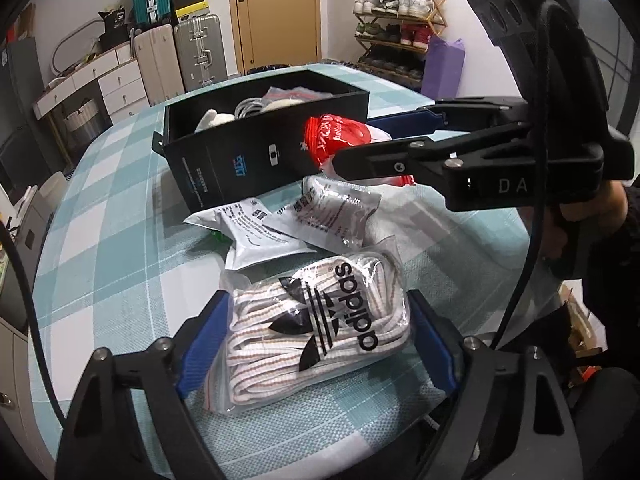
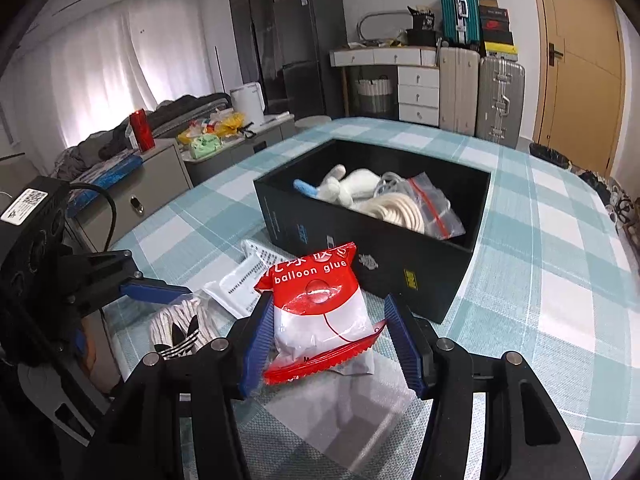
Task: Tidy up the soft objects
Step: 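Grasp the adidas shoelace pack with the left gripper while the right grasps the balloon glue packet, then carry shoelace pack and glue packet into the black box and open both grippers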
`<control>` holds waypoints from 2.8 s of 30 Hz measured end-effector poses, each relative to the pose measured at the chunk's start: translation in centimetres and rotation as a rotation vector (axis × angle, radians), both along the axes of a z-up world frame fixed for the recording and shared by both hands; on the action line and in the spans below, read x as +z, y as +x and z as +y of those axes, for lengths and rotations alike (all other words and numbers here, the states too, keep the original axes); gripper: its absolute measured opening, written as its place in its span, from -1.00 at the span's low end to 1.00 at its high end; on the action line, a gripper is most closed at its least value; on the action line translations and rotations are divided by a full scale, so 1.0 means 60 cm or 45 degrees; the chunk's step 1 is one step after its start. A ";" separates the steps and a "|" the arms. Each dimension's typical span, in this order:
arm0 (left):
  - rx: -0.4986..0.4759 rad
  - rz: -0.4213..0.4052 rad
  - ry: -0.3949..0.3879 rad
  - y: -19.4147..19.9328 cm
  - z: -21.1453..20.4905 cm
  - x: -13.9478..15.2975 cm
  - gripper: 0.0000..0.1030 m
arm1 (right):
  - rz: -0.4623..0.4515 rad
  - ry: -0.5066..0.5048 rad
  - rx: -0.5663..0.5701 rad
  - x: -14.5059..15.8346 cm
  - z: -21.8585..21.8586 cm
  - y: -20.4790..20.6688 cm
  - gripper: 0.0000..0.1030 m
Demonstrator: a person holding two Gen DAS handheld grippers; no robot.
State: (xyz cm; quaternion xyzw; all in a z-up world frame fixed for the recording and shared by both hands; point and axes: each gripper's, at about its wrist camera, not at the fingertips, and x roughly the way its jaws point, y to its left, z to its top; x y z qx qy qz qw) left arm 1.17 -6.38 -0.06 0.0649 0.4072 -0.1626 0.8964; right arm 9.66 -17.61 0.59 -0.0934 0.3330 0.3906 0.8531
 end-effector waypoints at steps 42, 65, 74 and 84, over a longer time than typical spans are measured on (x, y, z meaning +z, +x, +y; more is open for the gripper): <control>0.240 -0.315 -0.070 0.129 0.059 0.110 0.66 | -0.123 0.167 -0.169 0.070 -0.043 0.008 0.09; 0.252 -0.299 -0.027 0.224 0.049 0.098 0.67 | -0.120 0.070 -0.198 0.070 -0.010 0.085 0.09; 0.240 -0.289 -0.002 0.242 0.039 0.088 0.67 | -0.150 -0.035 -0.197 0.055 0.014 0.111 0.09; 0.242 -0.278 -0.004 0.265 0.039 0.074 0.67 | -0.203 -0.169 -0.198 0.039 0.033 0.140 0.09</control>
